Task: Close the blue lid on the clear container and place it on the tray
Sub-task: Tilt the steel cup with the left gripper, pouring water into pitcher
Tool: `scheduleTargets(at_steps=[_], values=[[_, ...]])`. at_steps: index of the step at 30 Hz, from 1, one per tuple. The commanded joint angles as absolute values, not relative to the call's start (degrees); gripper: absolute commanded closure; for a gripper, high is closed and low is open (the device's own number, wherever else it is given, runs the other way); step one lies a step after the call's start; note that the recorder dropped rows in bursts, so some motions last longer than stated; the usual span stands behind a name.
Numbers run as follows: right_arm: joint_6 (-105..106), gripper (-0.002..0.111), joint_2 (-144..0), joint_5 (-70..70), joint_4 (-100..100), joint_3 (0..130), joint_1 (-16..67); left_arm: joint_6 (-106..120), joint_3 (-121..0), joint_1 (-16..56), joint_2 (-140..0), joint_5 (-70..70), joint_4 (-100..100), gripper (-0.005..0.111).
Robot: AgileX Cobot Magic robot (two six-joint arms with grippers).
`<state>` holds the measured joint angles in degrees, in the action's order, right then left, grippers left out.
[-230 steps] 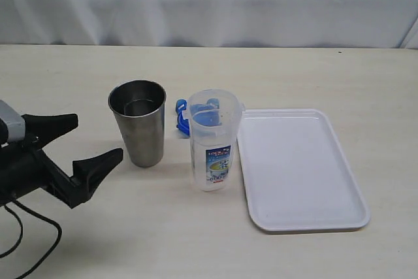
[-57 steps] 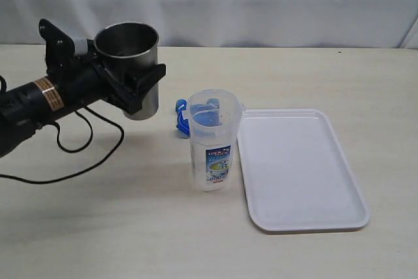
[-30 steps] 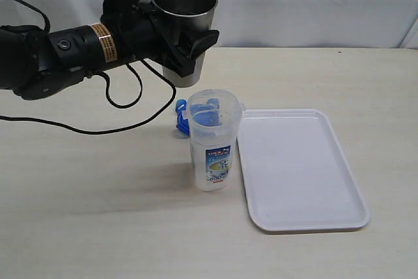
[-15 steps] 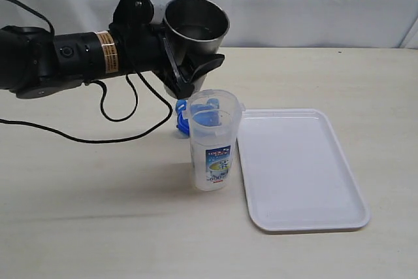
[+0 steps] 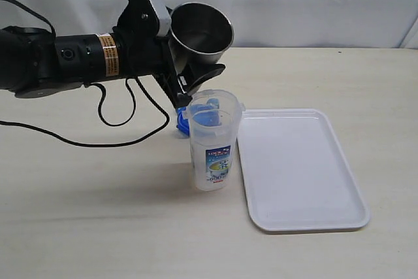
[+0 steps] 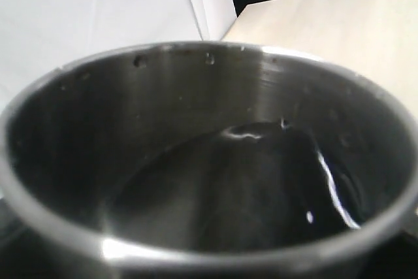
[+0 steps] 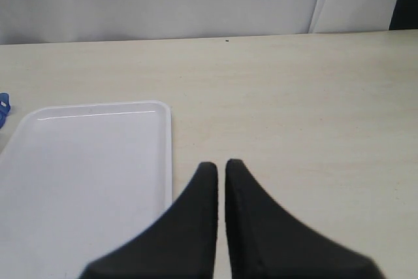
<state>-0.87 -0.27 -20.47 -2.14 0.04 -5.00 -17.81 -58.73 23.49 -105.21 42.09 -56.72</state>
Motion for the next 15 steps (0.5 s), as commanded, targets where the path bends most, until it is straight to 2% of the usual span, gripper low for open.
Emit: scheduleTargets(at_steps=[1, 15], values=[[-0.9, 0.104, 0.0, -19.7, -2.2, 0.0, -5.2, -14.5, -59.6, 23.8, -104.6, 45.7, -55.4, 0.107], [-0.9, 0.104, 0.0, -19.7, -2.2, 0.0, -5.2, -10.4, -59.6, 23.8, -104.6, 45.7, -56.8, 0.107]])
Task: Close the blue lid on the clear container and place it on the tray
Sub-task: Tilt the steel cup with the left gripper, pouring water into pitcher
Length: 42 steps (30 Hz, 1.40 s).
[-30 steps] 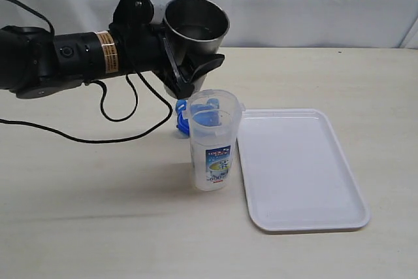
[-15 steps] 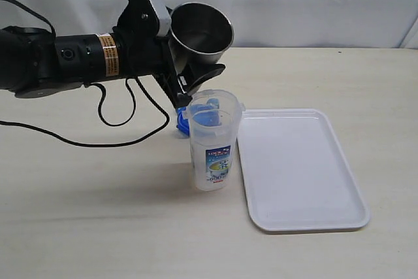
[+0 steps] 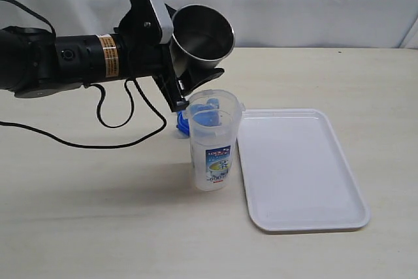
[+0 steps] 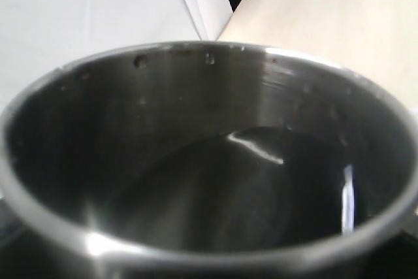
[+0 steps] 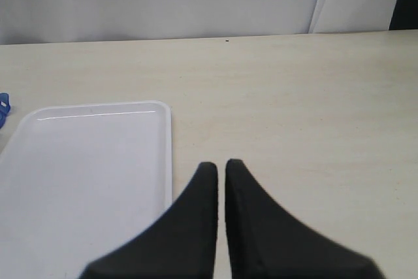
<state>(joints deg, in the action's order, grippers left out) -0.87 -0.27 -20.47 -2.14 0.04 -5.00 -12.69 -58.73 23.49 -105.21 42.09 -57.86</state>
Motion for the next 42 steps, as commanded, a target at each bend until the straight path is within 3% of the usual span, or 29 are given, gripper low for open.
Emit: scheduleTargets(at_steps=[1, 42], values=[[-0.9, 0.104, 0.0, -19.7, -2.2, 0.0, -5.2, -9.9, -59.6, 23.8, -104.6, 45.7, -56.8, 0.107], [-0.9, 0.104, 0.0, -19.7, -2.2, 0.0, -5.2, 3.8, -59.6, 23.8, -104.6, 44.3, -56.4, 0.107]])
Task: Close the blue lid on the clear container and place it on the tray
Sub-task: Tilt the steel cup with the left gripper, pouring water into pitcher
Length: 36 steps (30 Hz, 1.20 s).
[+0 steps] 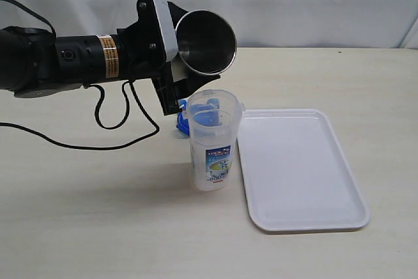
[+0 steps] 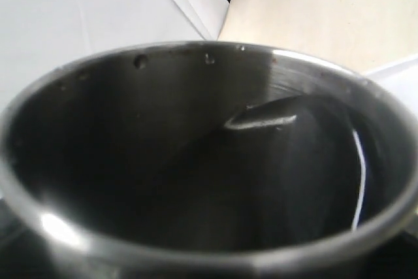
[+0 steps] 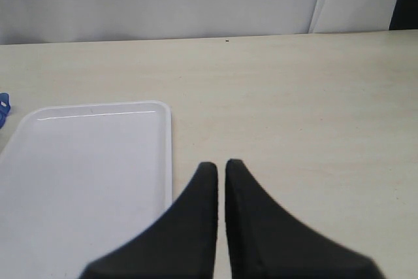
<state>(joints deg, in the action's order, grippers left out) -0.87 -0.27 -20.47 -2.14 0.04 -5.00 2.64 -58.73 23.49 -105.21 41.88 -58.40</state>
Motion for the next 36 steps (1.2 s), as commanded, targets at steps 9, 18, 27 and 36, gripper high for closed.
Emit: scheduleTargets(at_steps=[9, 18, 27, 36], values=[[-0.9, 0.104, 0.0, -19.7, -2.2, 0.0, -5.2, 6.0, -59.6, 23.8, -104.6, 44.1, -56.4, 0.107], [-0.9, 0.104, 0.0, -19.7, -2.2, 0.0, -5.2, 8.4, -59.6, 23.8, -104.6, 44.0, -56.4, 0.107], [-0.9, 0.104, 0.0, -19.7, -2.2, 0.0, -5.2, 9.5, -59.6, 23.8, -104.6, 44.0, -56.4, 0.107], [-0.9, 0.104, 0.0, -19.7, -2.2, 0.0, -5.2, 12.2, -59.6, 23.8, -104.6, 42.7, -56.4, 0.107]])
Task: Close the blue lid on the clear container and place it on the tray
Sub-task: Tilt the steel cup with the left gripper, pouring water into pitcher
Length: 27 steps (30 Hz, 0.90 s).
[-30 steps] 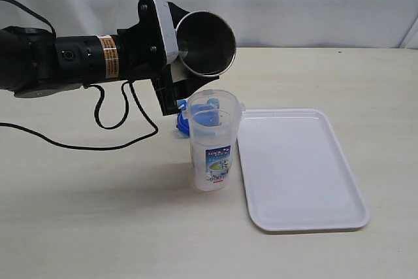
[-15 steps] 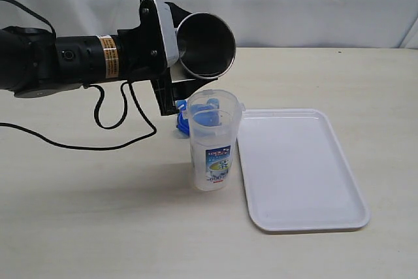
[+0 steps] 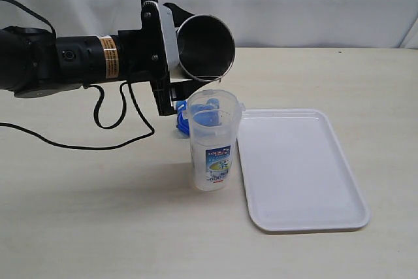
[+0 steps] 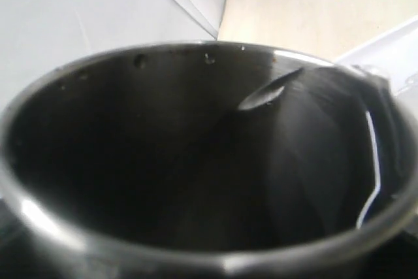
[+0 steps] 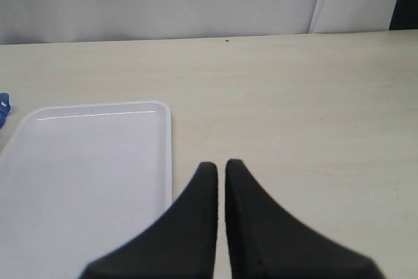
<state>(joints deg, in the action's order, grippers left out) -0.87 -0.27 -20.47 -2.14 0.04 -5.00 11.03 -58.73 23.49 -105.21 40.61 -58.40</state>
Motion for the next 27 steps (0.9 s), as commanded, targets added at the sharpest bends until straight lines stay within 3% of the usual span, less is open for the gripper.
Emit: scheduleTargets(at_steps=[1, 27], values=[[-0.9, 0.104, 0.0, -19.7, -2.2, 0.0, -5.2, 12.2, -59.6, 23.8, -104.6, 42.7, -56.4, 0.107], [-0.9, 0.104, 0.0, -19.7, -2.2, 0.0, -5.2, 19.9, -59.6, 23.8, -104.6, 42.3, -56.4, 0.107]])
